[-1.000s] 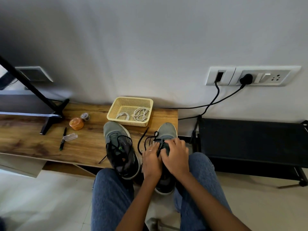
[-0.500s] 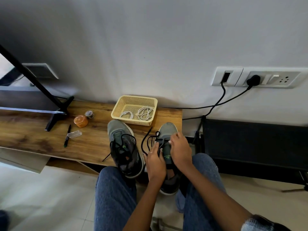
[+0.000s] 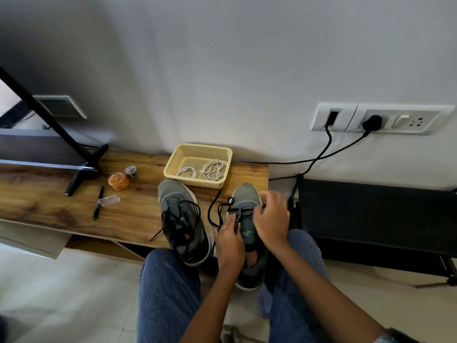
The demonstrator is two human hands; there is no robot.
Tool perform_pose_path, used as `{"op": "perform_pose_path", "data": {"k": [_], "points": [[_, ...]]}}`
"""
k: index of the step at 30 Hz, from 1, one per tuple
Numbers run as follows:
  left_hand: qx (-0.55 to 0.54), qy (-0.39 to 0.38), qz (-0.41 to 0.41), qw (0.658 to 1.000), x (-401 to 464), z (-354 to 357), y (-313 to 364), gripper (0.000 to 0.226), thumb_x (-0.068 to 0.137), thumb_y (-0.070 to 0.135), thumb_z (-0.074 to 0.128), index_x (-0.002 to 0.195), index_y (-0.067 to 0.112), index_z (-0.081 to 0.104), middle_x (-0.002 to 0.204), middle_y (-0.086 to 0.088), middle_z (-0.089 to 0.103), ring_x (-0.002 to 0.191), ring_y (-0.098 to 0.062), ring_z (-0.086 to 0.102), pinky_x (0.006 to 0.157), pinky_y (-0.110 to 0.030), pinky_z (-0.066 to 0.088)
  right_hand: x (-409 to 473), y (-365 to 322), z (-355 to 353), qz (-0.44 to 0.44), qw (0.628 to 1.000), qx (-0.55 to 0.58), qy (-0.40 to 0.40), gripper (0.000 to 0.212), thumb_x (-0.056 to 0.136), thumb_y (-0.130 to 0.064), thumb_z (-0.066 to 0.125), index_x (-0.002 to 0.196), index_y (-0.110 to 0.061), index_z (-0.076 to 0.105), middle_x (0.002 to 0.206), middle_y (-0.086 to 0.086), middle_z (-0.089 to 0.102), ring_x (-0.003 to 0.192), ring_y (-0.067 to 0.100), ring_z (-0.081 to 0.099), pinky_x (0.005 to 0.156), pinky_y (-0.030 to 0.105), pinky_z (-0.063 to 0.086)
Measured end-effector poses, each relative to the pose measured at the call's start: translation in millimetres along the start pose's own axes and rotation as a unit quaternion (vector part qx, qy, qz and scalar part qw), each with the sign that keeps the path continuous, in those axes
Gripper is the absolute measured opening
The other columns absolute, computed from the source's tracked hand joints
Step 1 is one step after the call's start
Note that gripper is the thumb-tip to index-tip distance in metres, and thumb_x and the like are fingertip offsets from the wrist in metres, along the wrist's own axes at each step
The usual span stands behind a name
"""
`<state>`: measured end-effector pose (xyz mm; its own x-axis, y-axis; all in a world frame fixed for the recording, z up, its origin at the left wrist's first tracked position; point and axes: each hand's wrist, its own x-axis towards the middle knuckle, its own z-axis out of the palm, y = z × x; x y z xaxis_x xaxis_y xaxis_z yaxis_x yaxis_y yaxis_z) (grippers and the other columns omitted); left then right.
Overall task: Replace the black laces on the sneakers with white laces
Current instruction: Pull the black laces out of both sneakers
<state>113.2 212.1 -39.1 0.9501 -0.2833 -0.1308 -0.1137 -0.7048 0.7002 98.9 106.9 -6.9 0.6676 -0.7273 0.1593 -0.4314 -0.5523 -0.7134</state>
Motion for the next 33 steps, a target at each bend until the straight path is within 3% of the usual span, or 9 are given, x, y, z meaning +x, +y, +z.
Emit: {"op": "perform_pose_path", "data": {"k": [3,7,10,13,18,21,24,29,33], "points": [[0.008,-0.005,0.016,1.0,-1,-1,-1,0.043,0.101,0.015,0.04,0.144,0.015,0.041,0.143,-0.005,0.048,0.129,-0.025,0.04,0.112,-0.042,0.027,-4,-9,4,-0.157,0.971,-0.148,-0.102,0.029,0.091,-0.022,0.049,0.117,-0.02,0.059,0.116,-0.004,0.056,0.116,0.017,0.043,0.094,0.038,0.031],[0.003,-0.009,0.016,1.0,-1,-3,-1,0.043,0.103,0.02,0.037,0.145,0.013,0.039,0.146,-0.005,0.045,0.136,-0.022,0.035,0.118,-0.039,0.017,-11,-6,12,-0.185,0.931,-0.274,-0.152,0.017,0.09,-0.025,0.056,0.103,-0.017,0.065,0.104,0.0,0.065,0.108,0.023,0.05,0.084,0.039,0.035],[0.004,0.002,0.012,1.0,-1,-1,-3,0.043,0.103,0.022,0.037,0.145,0.013,0.04,0.146,-0.005,0.045,0.138,-0.02,0.034,0.118,-0.029,0.006,-12,2,16,-0.203,0.94,-0.258,-0.094,0.022,0.061,-0.022,0.086,0.071,-0.016,0.068,0.074,0.0,0.064,0.075,0.023,0.059,0.059,0.036,0.047],[-0.017,0.013,0.009,1.0,-2,2,-5,0.042,0.102,0.022,0.039,0.143,0.015,0.042,0.144,-0.003,0.048,0.136,-0.019,0.038,0.116,-0.026,0.011,-14,14,19,-0.189,0.971,-0.139,-0.05,0.007,0.08,-0.012,0.072,0.08,-0.011,0.065,0.086,0.005,0.059,0.078,0.023,0.056,0.059,0.035,0.048],[-0.059,0.039,0.004,0.997,-1,4,-7,0.041,0.101,0.02,0.044,0.141,0.012,0.046,0.141,-0.004,0.051,0.13,-0.024,0.044,0.113,-0.04,0.029,-17,11,13,0.003,0.988,0.109,0.105,0.012,0.09,0.001,0.052,0.08,-0.004,0.057,0.1,0.006,0.049,0.084,0.019,0.051,0.071,0.026,0.043],[-0.068,0.044,0.001,0.997,1,4,-8,0.04,0.1,0.019,0.045,0.139,0.011,0.048,0.142,-0.005,0.05,0.132,-0.024,0.043,0.116,-0.04,0.023,-7,5,2,0.258,0.909,0.253,0.206,0.01,0.094,-0.002,0.047,0.09,-0.001,0.056,0.114,0.017,0.047,0.088,0.022,0.049,0.076,0.028,0.04],[-0.055,0.036,-0.003,0.998,1,3,-6,0.041,0.101,0.019,0.043,0.141,0.012,0.046,0.143,-0.004,0.049,0.134,-0.02,0.041,0.119,-0.034,0.012,5,11,-9,0.41,0.854,0.273,0.168,0.014,0.096,-0.01,0.045,0.1,-0.003,0.056,0.124,0.017,0.046,0.097,0.03,0.05,0.08,0.036,0.04],[-0.007,0.035,0.011,0.999,1,4,-6,0.043,0.102,0.026,0.04,0.143,0.013,0.043,0.146,-0.003,0.046,0.137,-0.016,0.037,0.118,-0.029,0.007,1,4,-14,0.158,0.985,0.049,0.056,0.026,0.089,-0.015,0.053,0.115,-0.021,0.055,0.124,0.003,0.047,0.12,0.025,0.042,0.097,0.05,0.033],[-0.013,0.025,0.017,0.999,2,5,-9,0.045,0.101,0.03,0.041,0.142,0.015,0.044,0.144,-0.002,0.048,0.135,-0.018,0.04,0.12,-0.035,0.012,-2,-13,-9,-0.093,0.987,-0.107,-0.081,0.03,0.09,-0.028,0.052,0.12,-0.027,0.056,0.119,-0.008,0.052,0.124,0.018,0.033,0.098,0.041,0.022]]}}
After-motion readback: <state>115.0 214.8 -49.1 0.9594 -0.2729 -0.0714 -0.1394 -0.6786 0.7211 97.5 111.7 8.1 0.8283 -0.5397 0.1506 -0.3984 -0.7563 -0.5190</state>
